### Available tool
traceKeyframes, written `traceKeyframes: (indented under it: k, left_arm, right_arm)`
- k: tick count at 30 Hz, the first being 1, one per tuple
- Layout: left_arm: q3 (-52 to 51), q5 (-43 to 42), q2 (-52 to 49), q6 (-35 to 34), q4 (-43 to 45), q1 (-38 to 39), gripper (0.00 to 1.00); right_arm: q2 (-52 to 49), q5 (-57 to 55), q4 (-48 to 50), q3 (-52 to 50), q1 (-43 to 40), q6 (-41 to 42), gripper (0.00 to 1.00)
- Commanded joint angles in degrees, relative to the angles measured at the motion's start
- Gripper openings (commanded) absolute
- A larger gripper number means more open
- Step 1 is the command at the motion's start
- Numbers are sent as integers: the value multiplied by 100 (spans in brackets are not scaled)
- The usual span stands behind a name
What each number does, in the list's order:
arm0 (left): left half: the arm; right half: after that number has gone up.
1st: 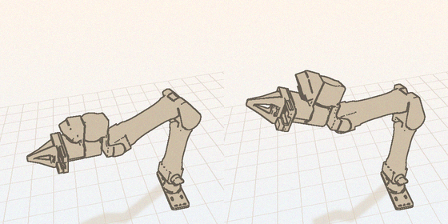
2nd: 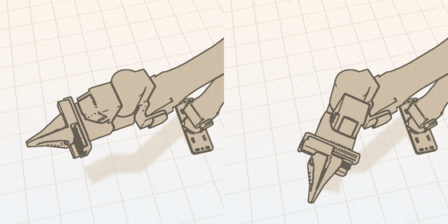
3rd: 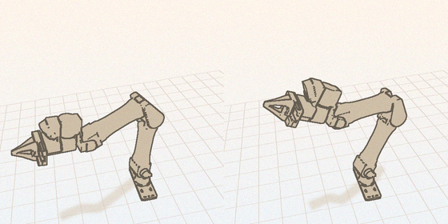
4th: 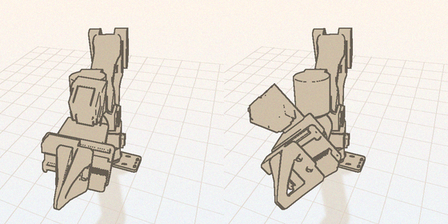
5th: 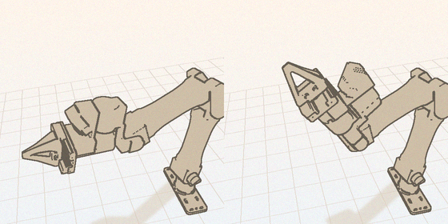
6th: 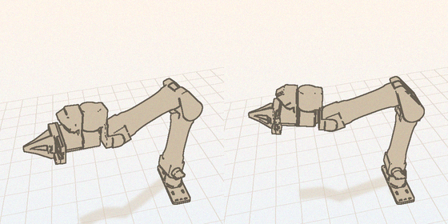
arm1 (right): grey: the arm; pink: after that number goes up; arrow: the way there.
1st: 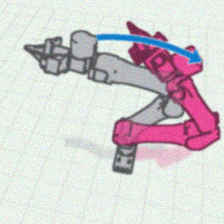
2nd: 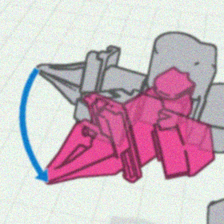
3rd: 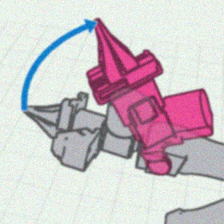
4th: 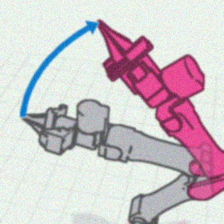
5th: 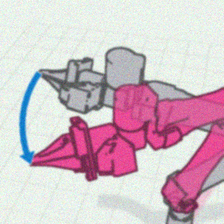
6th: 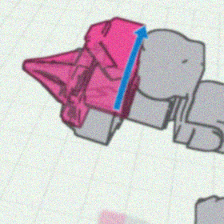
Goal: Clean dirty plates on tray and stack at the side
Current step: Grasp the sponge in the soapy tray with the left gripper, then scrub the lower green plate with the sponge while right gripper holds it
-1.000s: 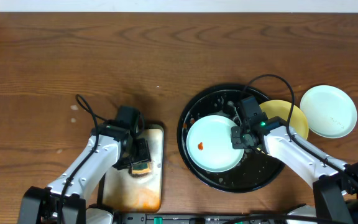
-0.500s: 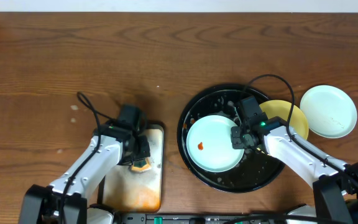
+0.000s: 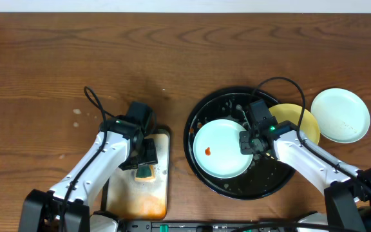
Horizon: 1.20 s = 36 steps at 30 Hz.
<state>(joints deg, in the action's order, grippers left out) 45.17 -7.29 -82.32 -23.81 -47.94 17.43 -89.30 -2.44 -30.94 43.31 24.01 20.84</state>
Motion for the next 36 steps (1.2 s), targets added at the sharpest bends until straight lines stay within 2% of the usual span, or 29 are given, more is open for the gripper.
traceKeyframes:
  k: [1,5,10,11,12,17,22,26,30,36]
  left_arm:
    - [-153,96,-15,-46,229,28,56]
    - [-533,94,-201,-79,765,28,49]
    - [-717,11,-704,-243,1056,28,19]
    - [-706,-66,-772,-243,1069,28,10]
    - [-688,-109,-807,-243,1075,28,8]
    - [-293,-107,-702,-243,638,28,8]
    - [605,-109,-431,-243,-319,28,7]
    - [1244,-166,-284,-243,-710,90,8]
    - [1543,-802,-264,-254,-483,317,7]
    - [1563,-1130,-306,-929,599,1108,7]
  right_arm:
    - [-109,-70,-7,-146,-9,144,4]
    - [-109,-68,-7,-146,-9,142,4]
    - [-109,-68,-4,-146,-9,142,4]
    - [-109,-68,-4,-146,-9,142,4]
    - [-109,-68,-4,-146,-9,142,4]
    - [-109,-52,-7,-146,-9,142,4]
    - [-109,-52,-4,-146,-9,142,4]
    - [-109,-52,-7,-146,-9,142,4]
    - [-109,-52,-9,-146,-9,142,4]
    - [-109,-28,-9,-146,-9,142,4]
